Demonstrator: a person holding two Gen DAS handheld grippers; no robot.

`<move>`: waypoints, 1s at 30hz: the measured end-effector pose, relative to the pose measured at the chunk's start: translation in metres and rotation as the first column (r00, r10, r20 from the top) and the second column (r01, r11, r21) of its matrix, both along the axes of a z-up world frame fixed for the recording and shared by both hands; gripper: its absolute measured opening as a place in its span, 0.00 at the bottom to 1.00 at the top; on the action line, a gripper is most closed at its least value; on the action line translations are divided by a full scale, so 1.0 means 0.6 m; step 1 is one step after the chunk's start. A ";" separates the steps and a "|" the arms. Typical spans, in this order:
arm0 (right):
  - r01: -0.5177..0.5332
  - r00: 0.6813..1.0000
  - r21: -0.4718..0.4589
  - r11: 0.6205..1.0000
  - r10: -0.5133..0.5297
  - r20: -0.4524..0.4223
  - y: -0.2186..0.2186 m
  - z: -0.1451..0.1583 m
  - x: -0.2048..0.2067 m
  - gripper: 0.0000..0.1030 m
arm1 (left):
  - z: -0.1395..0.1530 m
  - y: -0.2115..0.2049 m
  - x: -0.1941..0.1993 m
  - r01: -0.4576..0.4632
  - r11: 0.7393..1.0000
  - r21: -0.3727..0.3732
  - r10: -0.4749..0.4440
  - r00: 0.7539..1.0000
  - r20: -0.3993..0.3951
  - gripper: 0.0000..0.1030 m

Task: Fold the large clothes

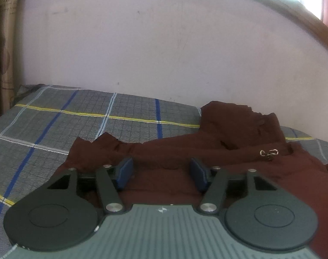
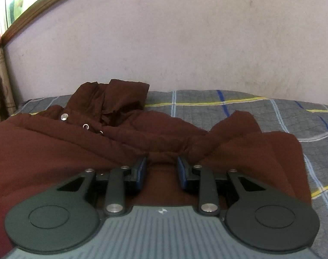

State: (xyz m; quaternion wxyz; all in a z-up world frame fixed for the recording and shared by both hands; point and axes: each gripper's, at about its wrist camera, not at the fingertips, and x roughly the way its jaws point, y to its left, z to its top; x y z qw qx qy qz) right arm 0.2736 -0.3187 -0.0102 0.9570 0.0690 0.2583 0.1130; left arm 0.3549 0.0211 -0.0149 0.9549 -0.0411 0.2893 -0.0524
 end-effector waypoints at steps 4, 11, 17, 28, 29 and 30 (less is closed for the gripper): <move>0.002 1.000 0.014 1.000 -0.003 0.018 -0.002 -0.007 -0.004 0.28 | -0.009 -0.003 0.007 -0.007 1.000 0.011 0.007 1.000 0.004 0.64; -0.010 1.000 0.052 0.999 0.009 0.022 -0.010 -0.011 -0.005 0.28 | -0.020 -0.002 0.014 0.003 1.000 -0.004 -0.003 1.000 -0.018 0.65; -0.017 1.000 0.071 0.997 0.016 0.017 -0.016 -0.013 -0.001 0.28 | -0.024 -0.003 0.017 0.002 1.000 -0.001 -0.002 1.000 -0.025 0.65; -0.006 0.999 0.045 0.999 0.004 0.037 -0.007 -0.014 -0.004 0.28 | -0.023 -0.002 0.016 0.003 1.000 0.010 -0.003 1.000 -0.023 0.65; -0.004 0.999 0.046 0.999 0.003 0.039 -0.007 -0.014 -0.004 0.28 | -0.023 -0.001 0.016 0.003 1.000 0.008 -0.003 1.000 -0.022 0.65; -0.001 0.999 0.048 0.999 -0.001 0.043 -0.007 -0.014 -0.005 0.28 | -0.023 -0.001 0.015 0.001 1.000 0.009 -0.001 1.000 -0.021 0.66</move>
